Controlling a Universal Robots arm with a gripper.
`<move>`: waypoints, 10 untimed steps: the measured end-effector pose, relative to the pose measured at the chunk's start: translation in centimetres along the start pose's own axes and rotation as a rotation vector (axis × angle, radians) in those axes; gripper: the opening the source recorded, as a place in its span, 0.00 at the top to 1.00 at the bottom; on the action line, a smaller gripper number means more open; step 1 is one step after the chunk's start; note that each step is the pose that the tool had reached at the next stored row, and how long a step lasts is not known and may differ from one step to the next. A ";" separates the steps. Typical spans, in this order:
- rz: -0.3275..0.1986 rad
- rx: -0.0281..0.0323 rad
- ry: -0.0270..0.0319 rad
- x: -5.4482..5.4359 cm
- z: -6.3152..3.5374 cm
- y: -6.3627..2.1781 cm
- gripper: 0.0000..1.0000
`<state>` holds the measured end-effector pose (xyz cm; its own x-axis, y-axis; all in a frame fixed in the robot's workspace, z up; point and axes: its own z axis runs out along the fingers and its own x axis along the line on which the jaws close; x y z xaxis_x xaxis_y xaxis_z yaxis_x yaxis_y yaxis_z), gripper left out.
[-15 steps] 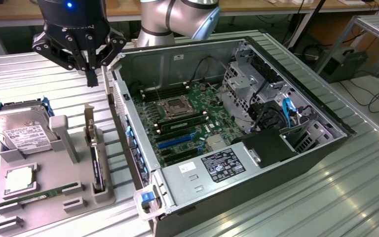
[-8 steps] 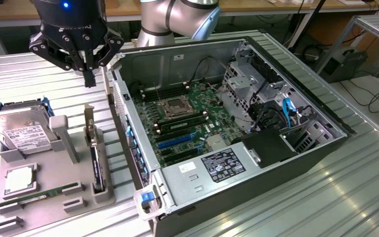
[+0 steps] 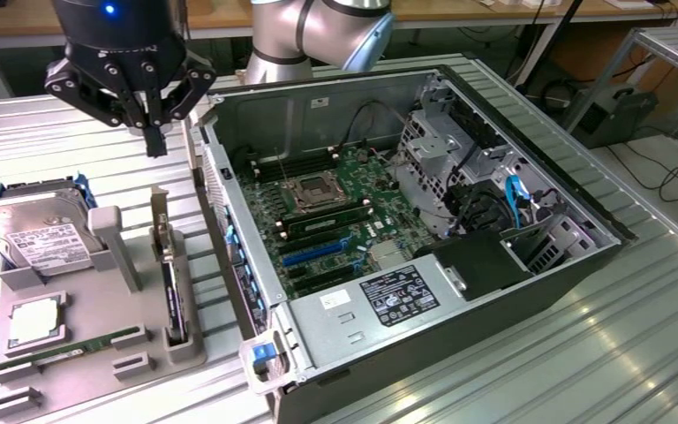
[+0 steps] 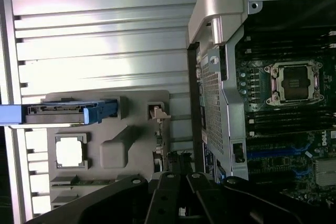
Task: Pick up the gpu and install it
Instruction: 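Reach for the gpu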
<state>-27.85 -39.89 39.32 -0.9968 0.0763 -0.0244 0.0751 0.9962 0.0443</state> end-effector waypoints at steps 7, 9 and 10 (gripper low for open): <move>0.000 0.0000 0.0000 0.4 -0.01 -0.03 0.89; 0.000 0.0000 0.0000 0.5 -0.01 -0.04 0.89; 0.000 0.0000 0.0000 0.6 -0.01 -0.04 0.89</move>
<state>-28.43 -39.90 39.32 -0.9968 0.0762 -0.0244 0.0751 0.9962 0.0444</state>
